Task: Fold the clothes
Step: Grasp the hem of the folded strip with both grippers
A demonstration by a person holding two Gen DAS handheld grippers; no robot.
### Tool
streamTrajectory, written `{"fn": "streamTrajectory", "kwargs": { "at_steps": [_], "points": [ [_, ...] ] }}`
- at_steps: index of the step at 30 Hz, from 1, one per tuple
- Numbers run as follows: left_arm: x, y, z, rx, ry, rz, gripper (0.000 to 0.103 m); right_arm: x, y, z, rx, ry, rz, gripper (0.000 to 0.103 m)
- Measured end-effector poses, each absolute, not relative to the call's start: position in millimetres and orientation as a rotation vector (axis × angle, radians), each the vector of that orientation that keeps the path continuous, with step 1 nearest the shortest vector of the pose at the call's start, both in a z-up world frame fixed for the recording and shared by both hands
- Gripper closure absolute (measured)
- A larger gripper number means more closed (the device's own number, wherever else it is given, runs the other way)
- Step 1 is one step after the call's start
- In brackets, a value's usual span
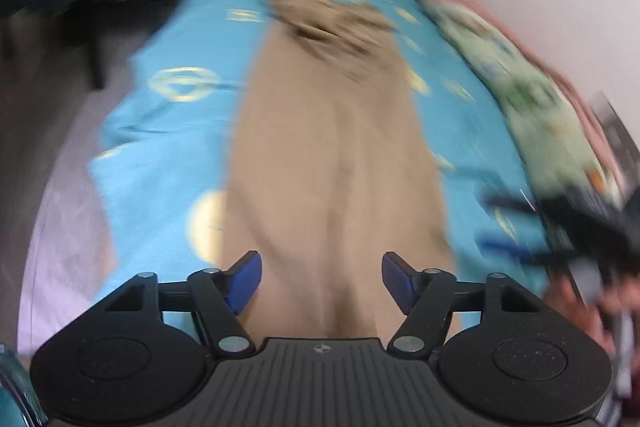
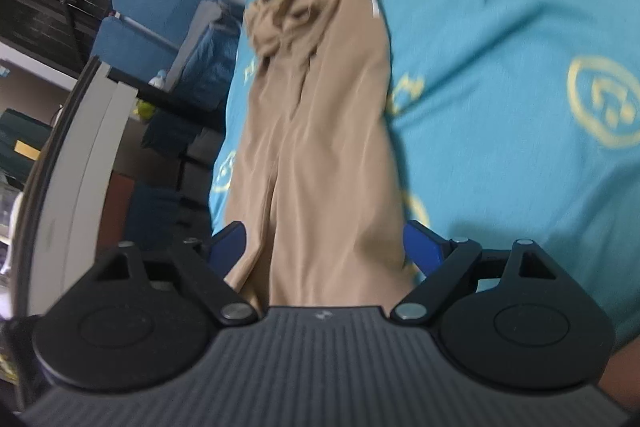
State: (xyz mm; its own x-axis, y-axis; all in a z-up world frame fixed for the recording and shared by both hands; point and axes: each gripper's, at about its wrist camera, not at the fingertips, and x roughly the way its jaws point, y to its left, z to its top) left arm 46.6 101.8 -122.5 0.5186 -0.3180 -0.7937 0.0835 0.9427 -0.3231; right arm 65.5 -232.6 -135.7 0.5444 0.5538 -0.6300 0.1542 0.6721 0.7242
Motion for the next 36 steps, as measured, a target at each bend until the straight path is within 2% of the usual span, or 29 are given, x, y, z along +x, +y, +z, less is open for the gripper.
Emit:
{"fn": "streamTrajectory", "kwargs": {
  "at_steps": [5, 7, 10, 18, 20, 23, 24, 29, 32, 34, 35, 36],
  "points": [
    [66, 140, -153, -0.451, 1.077, -0.107, 0.034, 63, -224, -149, 0.848, 1.078, 0.239, 0.016],
    [72, 142, -161, -0.476, 1.108, -0.088, 0.034, 62, -220, -151, 0.835, 1.096, 0.23, 0.026],
    [82, 145, -178, -0.496, 1.17, -0.068, 0.037, 60, -214, -154, 0.815, 1.123, 0.217, 0.027],
    [70, 122, -182, -0.357, 1.258, -0.167, 0.06, 51, -199, -158, 0.749, 1.181, 0.183, 0.027],
    [65, 118, -183, -0.317, 1.26, -0.165, 0.064, 44, -196, -157, 0.734, 1.189, 0.178, 0.028],
    [59, 118, -182, -0.319, 1.268, -0.155, 0.064, 33, -190, -152, 0.675, 1.193, 0.164, 0.028],
    [57, 119, -182, -0.326, 1.271, -0.153, 0.061, 31, -188, -149, 0.645, 1.195, 0.139, 0.03],
    [50, 121, -179, -0.335, 1.272, -0.176, 0.05, 16, -184, -142, 0.551, 1.171, 0.003, 0.028],
    [46, 118, -177, -0.323, 1.272, -0.185, 0.051, 13, -170, -147, 0.54, 1.225, 0.123, 0.027],
    [44, 117, -176, -0.313, 1.271, -0.181, 0.057, 10, -162, -145, 0.509, 1.228, 0.163, 0.027],
    [43, 116, -175, -0.306, 1.271, -0.176, 0.066, 8, -159, -145, 0.503, 1.228, 0.174, 0.028],
    [41, 115, -175, -0.3, 1.271, -0.17, 0.074, 7, -159, -145, 0.496, 1.229, 0.176, 0.033]
  ]
}}
